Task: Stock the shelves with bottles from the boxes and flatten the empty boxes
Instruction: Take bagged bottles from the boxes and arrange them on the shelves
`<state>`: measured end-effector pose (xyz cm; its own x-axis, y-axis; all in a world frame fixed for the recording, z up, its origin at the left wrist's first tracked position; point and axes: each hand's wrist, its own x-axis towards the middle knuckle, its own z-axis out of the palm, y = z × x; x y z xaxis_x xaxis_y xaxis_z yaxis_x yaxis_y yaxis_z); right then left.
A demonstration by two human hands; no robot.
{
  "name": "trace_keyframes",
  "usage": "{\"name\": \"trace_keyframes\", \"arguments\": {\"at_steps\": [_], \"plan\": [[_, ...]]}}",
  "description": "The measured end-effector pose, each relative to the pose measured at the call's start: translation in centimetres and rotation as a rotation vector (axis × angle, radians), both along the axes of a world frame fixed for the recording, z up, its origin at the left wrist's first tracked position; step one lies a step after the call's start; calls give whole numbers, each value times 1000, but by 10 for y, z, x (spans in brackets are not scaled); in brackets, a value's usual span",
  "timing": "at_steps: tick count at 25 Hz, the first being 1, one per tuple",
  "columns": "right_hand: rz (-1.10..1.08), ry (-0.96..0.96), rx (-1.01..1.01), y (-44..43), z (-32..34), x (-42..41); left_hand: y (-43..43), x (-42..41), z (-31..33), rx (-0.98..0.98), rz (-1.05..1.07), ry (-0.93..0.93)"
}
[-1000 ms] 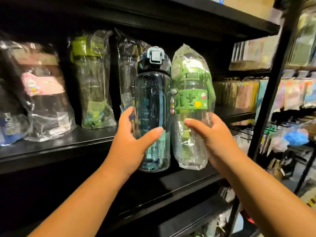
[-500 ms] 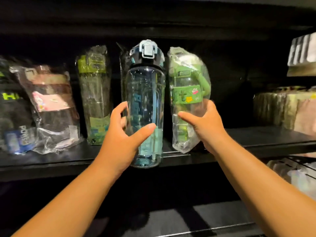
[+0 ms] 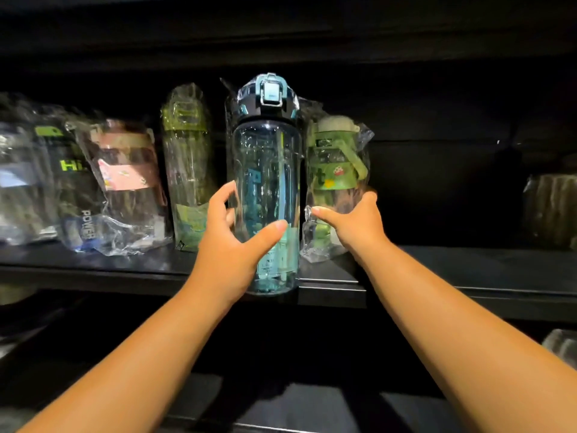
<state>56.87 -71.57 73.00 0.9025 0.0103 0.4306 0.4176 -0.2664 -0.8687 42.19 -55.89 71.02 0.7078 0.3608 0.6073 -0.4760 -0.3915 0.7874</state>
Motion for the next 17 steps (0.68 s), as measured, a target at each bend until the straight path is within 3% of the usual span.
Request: {"name": "trace_keyframes", "arguments": {"at_steps": [7, 10, 12, 17], "plan": [[-52, 59, -151, -2, -5, -6, -19, 4, 1, -15, -5, 12], [-64, 8, 87, -19, -5, -30, -33, 6, 1, -7, -23, 13], [69, -86, 247, -35, -11, -53, -42, 5, 1, 1, -70, 9], [534, -28, 289, -71, -2, -93, -80, 16, 4, 28, -217, 1]]}}
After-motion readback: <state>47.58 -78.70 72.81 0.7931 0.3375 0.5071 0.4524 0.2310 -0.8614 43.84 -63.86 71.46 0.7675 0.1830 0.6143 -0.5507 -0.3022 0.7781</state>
